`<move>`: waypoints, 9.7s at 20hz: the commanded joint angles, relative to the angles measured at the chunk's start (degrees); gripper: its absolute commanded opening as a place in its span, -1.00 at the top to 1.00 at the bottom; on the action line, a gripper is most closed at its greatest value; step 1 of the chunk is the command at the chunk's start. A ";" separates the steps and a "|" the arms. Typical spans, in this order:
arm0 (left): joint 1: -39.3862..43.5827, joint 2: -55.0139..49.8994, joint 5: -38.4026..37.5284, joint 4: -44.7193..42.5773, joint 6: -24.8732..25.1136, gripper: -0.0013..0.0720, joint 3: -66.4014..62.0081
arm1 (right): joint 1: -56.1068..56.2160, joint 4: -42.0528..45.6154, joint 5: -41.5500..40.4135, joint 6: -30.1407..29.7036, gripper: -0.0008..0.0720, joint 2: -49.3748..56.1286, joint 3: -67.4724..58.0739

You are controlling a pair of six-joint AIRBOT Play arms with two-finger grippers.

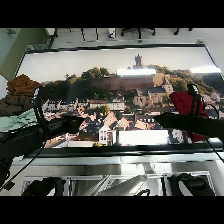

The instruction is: Fold the shirts.

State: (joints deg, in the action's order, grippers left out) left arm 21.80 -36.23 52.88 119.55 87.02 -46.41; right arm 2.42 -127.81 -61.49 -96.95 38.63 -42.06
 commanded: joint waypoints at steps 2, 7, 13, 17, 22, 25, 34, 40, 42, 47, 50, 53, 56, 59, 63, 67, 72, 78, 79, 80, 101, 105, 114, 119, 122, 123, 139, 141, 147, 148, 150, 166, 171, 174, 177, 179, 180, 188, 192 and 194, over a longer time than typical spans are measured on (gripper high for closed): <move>0.04 0.04 0.04 0.04 0.04 0.91 0.04 | 0.04 0.04 0.02 0.07 0.91 -0.04 0.02; -1.18 0.04 0.17 -4.02 0.02 0.91 -0.11 | 0.04 0.04 0.02 0.07 0.91 -0.04 0.02; -19.39 -6.86 7.80 -33.14 0.46 -0.96 -11.17 | 0.04 0.04 0.02 0.04 0.91 -0.04 0.02; -32.61 -23.19 -4.66 -41.97 10.51 -0.96 -21.42 | 0.04 0.04 0.04 0.07 0.91 -0.04 0.02; -40.37 -56.43 -14.12 -42.03 17.84 -0.96 -42.97 | 0.04 0.04 0.48 0.07 0.91 -0.04 0.02; -40.30 -73.59 -13.38 -42.01 19.63 -0.96 -56.35 | -0.07 0.07 0.48 0.04 0.91 -0.04 0.02; -39.28 -92.04 -14.21 -42.01 20.09 -0.36 -70.36 | -0.11 0.63 0.48 -0.42 0.91 0.09 0.02; -38.12 -86.01 -10.08 -41.92 16.81 0.91 -70.40 | -0.11 0.63 0.48 -0.42 0.91 0.11 0.02; -36.39 -79.73 -9.38 -41.33 14.43 0.91 -70.40 | -0.11 0.61 0.48 -0.42 0.91 0.11 0.02; -25.44 -58.99 0.66 -41.31 14.43 0.91 -70.38 | -0.11 0.37 0.48 -0.39 0.91 0.09 0.02; -15.93 -49.90 15.98 -41.27 10.32 0.91 -70.36 | -0.13 0.44 0.48 -0.39 0.91 0.13 0.02; -6.91 -43.76 25.59 -33.38 5.99 0.91 -64.06 | -0.13 0.44 0.46 -0.39 0.91 0.15 0.02; 1.18 -40.70 24.72 -23.26 2.27 0.91 -51.43 | -0.13 0.44 0.46 -0.39 0.91 0.44 0.02; 9.16 -41.00 16.22 -21.97 -1.38 0.91 -37.07 | -0.11 0.44 0.46 -0.37 0.89 0.44 0.02; 10.60 -44.70 15.93 -21.88 -4.55 -0.33 -31.17 | -0.13 0.15 0.46 -0.33 0.06 0.46 0.02; 1.95 -43.01 31.50 -21.16 -3.98 -0.35 -39.06 | -1.05 -3.48 0.37 -0.39 0.05 4.61 -1.99; -9.20 -24.24 35.12 -9.86 -5.16 -0.35 -21.00 | -0.96 -6.12 0.02 -7.04 -0.11 20.06 -6.29; -9.84 -6.60 21.20 -0.96 -10.16 -0.35 16.50 | -0.76 -7.50 0.04 -9.44 -0.35 34.60 -8.96; -9.84 -5.40 17.03 1.97 -10.16 -0.35 20.50 | -0.76 -7.50 0.04 -9.86 -0.35 35.45 -8.96; -9.84 -4.76 12.81 4.11 -10.16 -0.35 23.71 | -0.76 -7.48 0.07 -10.19 -0.35 35.85 -8.96; -9.94 -28.65 4.55 -6.45 -7.19 0.91 11.30 | -0.79 -7.45 0.04 -11.32 -0.35 35.65 -9.03; -29.62 -18.97 18.38 -23.98 -8.44 0.91 6.54 | -0.79 -7.45 0.76 -11.32 -0.35 35.67 -9.03; -63.63 -14.32 14.43 -21.79 6.82 0.91 6.14 | 12.24 -12.48 18.18 -9.09 -0.35 43.39 -10.75; -63.80 -20.74 12.59 -20.28 7.06 0.91 6.12 | 23.37 -15.50 15.43 -5.03 -0.35 54.95 -20.70; -63.73 -23.28 12.59 -19.34 7.28 0.91 6.01 | 28.63 -16.50 14.78 -3.19 -0.35 60.67 -26.51; -63.73 -23.43 12.37 -19.34 7.50 0.91 6.01 | 29.92 -16.59 14.43 -2.64 -0.35 62.36 -28.09; -59.08 2.51 -0.76 7.06 9.55 0.91 -6.69 | 21.05 -16.81 -0.28 -8.33 0.92 47.17 -52.43; -55.30 7.78 -6.29 8.02 6.25 0.91 -16.79 | 16.57 -16.41 -1.33 -8.92 0.92 38.16 -58.40; -44.33 12.11 -10.58 7.50 5.75 0.91 -45.05 | 10.97 -5.29 -1.31 -11.96 0.92 18.34 -73.94; -42.93 11.28 -9.20 7.56 5.73 0.91 -47.58 | 10.99 -2.01 -1.31 -11.91 0.92 16.04 -74.18; -40.79 8.24 -3.26 7.76 5.73 0.91 -51.43 | 10.99 2.89 -2.86 -11.23 0.92 13.77 -74.16; -10.45 -33.31 -8.07 -9.25 7.52 0.91 -22.60 | 11.02 6.10 -1.79 -9.55 0.92 54.31 -48.39; -11.93 -45.16 -12.22 -8.87 7.52 0.91 -21.44 | 9.07 -0.02 7.37 -8.72 0.92 64.11 -48.59; -14.05 -48.09 -11.87 -8.90 7.52 0.91 -24.92 | 4.68 -1.70 7.50 -8.70 0.63 62.75 -51.28; -15.32 -49.20 -10.80 -8.90 7.52 0.91 -27.69 | -2.01 -1.66 0.76 -6.40 -0.08 59.67 -53.00; -15.30 -49.27 -11.13 -8.96 7.63 0.91 -27.71 | -6.43 -1.66 -6.36 -4.98 -0.08 57.77 -52.87; -15.30 -49.27 -11.10 -8.94 8.13 0.91 -27.71 | -8.31 -1.66 -10.45 -4.96 -0.08 57.31 -52.48; -15.23 -49.27 -10.43 -8.87 9.55 0.91 -27.71 | -8.31 -5.92 -2.23 -4.74 -0.02 57.64 -30.01; -15.23 -49.24 -10.45 -8.90 9.57 0.91 -27.71 | -6.56 -11.47 5.68 -6.71 -0.02 62.25 -30.34; -15.23 -49.24 -10.49 -8.90 9.60 0.91 -27.71 | -5.62 -11.54 7.74 -6.47 -0.02 63.91 -30.67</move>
State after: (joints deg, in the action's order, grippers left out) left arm 6.57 -85.45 42.39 110.63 96.53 -74.06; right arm -4.38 -137.14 -59.09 -102.98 100.22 -73.32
